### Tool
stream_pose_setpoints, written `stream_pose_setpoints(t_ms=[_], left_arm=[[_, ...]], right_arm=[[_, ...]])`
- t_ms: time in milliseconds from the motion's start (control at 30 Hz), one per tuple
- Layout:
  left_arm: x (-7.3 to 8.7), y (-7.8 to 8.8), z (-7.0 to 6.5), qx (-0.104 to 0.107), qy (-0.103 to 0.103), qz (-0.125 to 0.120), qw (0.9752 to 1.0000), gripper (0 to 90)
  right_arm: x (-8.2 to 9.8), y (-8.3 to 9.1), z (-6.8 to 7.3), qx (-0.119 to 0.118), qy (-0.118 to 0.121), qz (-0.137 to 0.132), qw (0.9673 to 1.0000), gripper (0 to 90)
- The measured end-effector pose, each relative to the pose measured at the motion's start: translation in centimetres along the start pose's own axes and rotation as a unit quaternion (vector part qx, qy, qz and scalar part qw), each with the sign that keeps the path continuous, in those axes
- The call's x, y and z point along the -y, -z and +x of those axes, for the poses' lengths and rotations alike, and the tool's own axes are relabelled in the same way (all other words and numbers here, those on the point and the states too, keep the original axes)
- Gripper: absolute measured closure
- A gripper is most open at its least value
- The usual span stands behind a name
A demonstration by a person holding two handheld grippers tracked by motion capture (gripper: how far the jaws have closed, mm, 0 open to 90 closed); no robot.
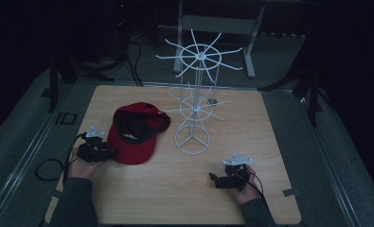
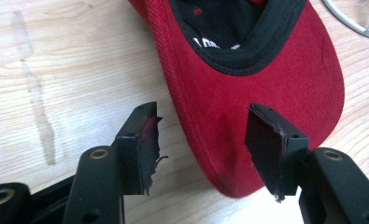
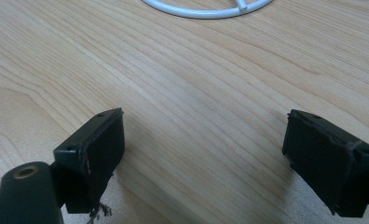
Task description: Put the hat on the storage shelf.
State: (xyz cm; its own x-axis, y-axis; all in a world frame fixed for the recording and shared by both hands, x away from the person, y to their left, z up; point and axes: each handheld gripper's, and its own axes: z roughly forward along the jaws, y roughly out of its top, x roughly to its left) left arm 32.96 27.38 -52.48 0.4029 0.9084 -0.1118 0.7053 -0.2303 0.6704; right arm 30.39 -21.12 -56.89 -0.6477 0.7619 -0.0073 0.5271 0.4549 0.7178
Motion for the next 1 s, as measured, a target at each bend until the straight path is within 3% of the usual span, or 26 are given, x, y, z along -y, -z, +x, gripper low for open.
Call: stream_pose_setpoints(t_ms=[233, 400, 633, 900, 1000], left_arm=[[-0.2, -1.2, 0.1, 0.024, -0.001, 0.023, 0.9994, 45.6], [-0.3, -1.8, -0.5, 0.044, -0.013, 0.038, 0.9982, 48.0], [-0.7, -2.3, -1.9, 0.087, -0.025, 0.051, 0.9946, 47.7], [-1.2, -4.1, -2.2, 0.105, -0.022, 0.073, 0.9915, 46.9], [-1.1, -4.3, -2.2, 0.122, -0.018, 0.067, 0.9901, 55.4]], right_arm=[[0.0, 0.0, 0.0, 0.0, 0.0, 0.0, 1.0, 12.8], [0.0, 0.0, 0.0, 0.0, 0.0, 0.0, 1.0, 12.8], [0.0, 0.0, 0.0, 0.0, 0.0, 0.0, 1.0, 12.8], [0.0, 0.0, 0.0, 0.0, 0.0, 0.0, 1.0, 12.8], [0.0, 0.0, 0.0, 0.0, 0.0, 0.0, 1.0, 12.8]])
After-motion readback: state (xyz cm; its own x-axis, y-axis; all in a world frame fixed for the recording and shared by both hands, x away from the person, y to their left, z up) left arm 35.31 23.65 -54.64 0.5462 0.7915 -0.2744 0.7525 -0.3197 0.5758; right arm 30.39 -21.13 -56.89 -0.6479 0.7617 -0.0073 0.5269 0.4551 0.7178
